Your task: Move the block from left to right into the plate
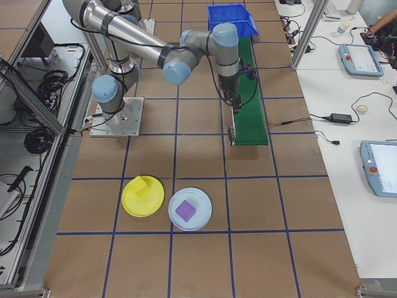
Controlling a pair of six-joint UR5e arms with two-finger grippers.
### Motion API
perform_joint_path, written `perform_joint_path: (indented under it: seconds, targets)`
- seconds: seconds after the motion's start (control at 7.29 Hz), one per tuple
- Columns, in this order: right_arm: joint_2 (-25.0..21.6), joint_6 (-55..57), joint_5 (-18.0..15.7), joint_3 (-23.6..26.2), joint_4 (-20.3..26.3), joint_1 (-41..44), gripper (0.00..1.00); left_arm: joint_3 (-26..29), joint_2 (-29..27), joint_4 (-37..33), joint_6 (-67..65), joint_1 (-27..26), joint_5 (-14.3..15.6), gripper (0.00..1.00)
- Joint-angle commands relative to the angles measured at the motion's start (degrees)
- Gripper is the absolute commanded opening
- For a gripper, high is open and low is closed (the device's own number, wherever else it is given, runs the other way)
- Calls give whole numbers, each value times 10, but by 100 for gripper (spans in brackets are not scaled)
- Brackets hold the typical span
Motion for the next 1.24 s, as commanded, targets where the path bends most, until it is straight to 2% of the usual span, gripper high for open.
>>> perform_joint_path:
  seconds: [0.0,0.14,0.27,0.41,0.55,1.1]
  targets:
    - [-14,205,0,-52,108,128,100,-2,-1,0,2,6,-1,100]
    - [-23,289,0,-69,135,178,100,-2,-1,0,2,7,0,100]
    - [-37,341,8,-80,187,210,100,-2,-1,0,2,8,-1,100]
    - [-38,348,21,-75,197,220,100,-2,-1,0,2,8,-1,100]
    - [-36,349,48,-71,198,221,100,-2,-1,0,2,7,-1,100]
    - [-34,349,52,-58,210,221,100,-2,-1,0,1,8,0,100]
